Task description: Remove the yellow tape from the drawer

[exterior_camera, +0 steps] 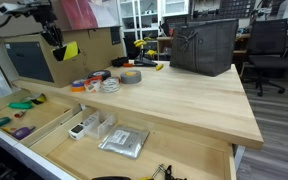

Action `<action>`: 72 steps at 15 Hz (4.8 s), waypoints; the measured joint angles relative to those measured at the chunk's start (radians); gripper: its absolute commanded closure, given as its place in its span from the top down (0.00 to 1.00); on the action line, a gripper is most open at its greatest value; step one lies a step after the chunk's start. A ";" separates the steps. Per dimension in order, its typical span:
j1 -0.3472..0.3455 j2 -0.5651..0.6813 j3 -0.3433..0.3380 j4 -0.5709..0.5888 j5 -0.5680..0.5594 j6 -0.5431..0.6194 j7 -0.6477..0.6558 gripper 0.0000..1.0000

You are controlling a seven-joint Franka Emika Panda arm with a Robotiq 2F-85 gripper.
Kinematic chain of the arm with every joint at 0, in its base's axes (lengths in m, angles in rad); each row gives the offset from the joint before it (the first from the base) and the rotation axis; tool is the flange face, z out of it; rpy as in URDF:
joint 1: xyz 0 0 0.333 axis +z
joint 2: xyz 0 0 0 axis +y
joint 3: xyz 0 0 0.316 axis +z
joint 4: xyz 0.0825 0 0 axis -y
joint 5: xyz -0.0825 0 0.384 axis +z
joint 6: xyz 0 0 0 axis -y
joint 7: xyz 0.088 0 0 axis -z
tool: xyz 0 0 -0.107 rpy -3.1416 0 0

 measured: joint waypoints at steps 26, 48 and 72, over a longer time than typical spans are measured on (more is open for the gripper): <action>-0.091 0.257 -0.174 0.236 0.081 -0.062 -0.240 0.06; -0.185 0.814 -0.218 0.960 0.134 -0.340 -0.203 0.06; -0.200 1.200 -0.167 1.449 0.115 -0.444 -0.155 0.49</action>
